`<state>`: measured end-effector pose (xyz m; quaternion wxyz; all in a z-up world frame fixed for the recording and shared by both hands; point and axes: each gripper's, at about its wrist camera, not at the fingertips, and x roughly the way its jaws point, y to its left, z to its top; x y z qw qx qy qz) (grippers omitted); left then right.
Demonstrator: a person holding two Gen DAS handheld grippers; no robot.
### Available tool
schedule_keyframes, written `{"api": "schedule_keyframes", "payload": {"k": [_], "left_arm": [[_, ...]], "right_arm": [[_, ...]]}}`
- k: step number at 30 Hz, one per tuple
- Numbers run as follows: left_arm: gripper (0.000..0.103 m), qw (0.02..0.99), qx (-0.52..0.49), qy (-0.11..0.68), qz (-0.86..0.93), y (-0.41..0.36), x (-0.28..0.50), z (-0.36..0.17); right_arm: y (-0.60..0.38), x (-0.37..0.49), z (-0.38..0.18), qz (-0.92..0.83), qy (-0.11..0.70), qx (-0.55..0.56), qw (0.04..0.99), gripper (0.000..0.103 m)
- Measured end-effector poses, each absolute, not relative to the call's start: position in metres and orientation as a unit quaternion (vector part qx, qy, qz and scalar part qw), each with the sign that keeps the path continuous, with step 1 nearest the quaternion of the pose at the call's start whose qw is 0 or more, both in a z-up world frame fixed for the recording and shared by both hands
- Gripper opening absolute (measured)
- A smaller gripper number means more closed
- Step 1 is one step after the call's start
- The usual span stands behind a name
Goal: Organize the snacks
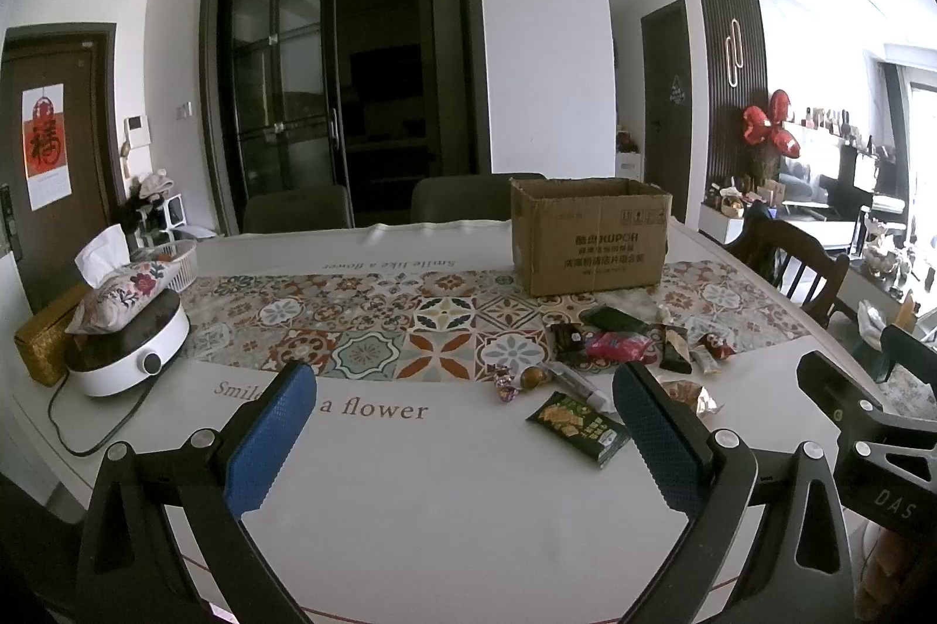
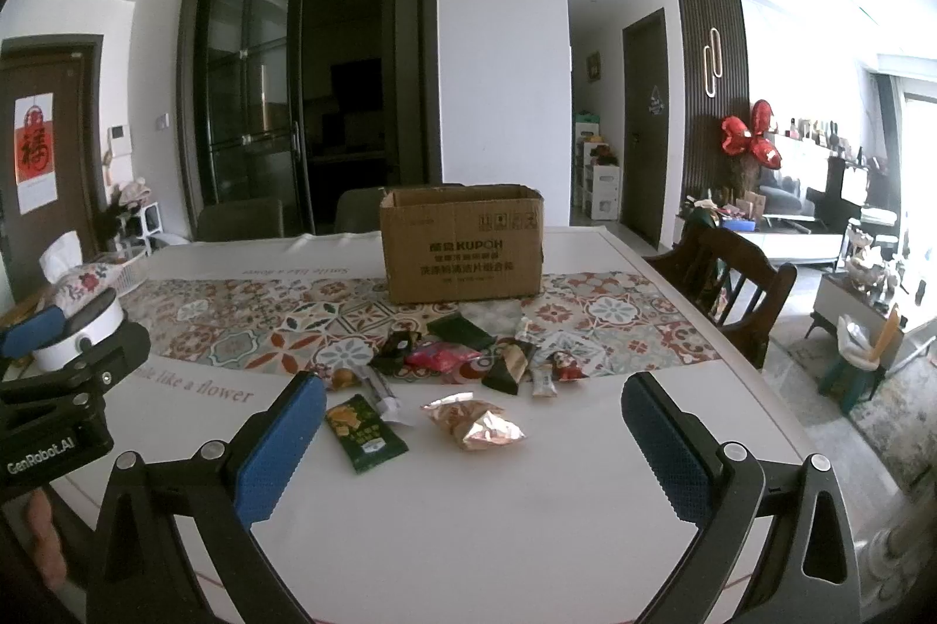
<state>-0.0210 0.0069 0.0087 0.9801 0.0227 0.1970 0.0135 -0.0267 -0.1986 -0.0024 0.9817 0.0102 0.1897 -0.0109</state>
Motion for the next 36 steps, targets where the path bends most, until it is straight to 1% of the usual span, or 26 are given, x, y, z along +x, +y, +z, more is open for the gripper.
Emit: {"api": "schedule_keyframes", "payload": {"k": [29, 36], "left_arm": [[0.103, 0.980, 0.023, 0.199, 0.012, 0.008, -0.020, 0.008], [0.103, 0.975, 0.026, 0.219, 0.003, 0.014, -0.017, -0.003]], "right_arm": [[-0.198, -0.026, -0.003, -0.011, 0.190, 0.009, 0.982, 0.102], [-0.197, -0.025, -0.004, -0.009, 0.199, 0.010, 0.980, 0.102]]}}
